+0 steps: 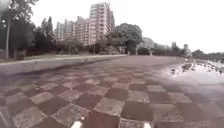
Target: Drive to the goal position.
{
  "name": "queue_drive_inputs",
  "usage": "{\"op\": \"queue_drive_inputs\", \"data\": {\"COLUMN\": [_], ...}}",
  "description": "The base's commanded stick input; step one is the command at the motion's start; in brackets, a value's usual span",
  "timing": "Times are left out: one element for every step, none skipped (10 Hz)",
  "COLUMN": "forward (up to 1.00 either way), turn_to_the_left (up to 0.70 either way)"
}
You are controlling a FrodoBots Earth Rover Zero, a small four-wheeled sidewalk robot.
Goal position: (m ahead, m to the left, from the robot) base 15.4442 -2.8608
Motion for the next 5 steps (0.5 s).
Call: {"op": "queue_drive_inputs", "data": {"forward": [0.50,0.50,0.50,0.50,0.50], "turn_to_the_left": [0.00,0.00,0.00,0.00,0.00]}}
